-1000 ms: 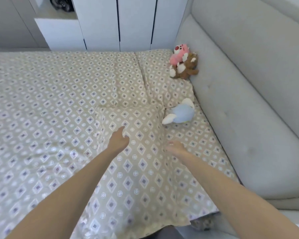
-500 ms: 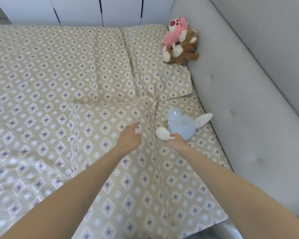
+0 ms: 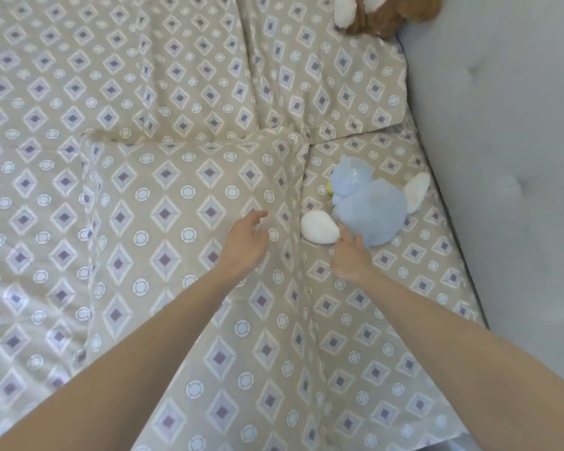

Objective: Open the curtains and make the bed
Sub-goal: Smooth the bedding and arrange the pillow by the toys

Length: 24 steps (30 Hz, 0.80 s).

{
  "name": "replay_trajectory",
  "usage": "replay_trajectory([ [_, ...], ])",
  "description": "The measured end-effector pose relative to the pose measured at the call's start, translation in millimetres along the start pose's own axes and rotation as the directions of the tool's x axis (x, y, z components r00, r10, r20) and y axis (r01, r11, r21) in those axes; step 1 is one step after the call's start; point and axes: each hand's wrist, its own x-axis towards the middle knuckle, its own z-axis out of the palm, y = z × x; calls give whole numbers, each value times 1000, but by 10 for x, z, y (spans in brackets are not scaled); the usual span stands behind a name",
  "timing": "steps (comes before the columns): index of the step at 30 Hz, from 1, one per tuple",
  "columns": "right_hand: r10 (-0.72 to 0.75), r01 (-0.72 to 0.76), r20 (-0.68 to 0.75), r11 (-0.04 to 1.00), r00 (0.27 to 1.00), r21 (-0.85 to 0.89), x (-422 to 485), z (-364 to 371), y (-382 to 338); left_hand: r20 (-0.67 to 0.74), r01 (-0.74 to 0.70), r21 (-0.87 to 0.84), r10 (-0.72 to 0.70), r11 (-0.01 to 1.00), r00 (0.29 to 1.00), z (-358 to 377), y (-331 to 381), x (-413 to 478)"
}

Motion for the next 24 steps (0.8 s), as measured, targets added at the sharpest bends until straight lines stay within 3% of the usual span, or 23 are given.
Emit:
replay_trajectory([
  [5, 19, -15, -64, 998, 998, 61, -22, -99, -6, 15, 17, 4, -17, 1000, 1000, -31, 36, -123],
  [10, 158, -39, -307, 932, 939, 359, -211, -666, -42, -18, -9, 16, 9, 1000, 1000, -244, 312, -297],
  [14, 200, 72, -430, 840, 881, 538, -446, -1338, -84, -50, -35, 37, 37, 999, 998, -500, 591, -516],
  [17, 145, 208, -433, 716, 890, 667, -729, -1788, -200, -49, -49, 21, 50, 999, 998, -675, 782, -695],
  [21, 12, 328, -389, 513, 921, 793, -1223, -2315, -415, -1, -5, -332, 5, 943, 1000, -884, 1021, -977],
  [24, -84, 369, -371, 438, 925, 820, -1582, -2612, -536, 47, 45, -524, -24, 850, 999, -1003, 1102, -1131],
])
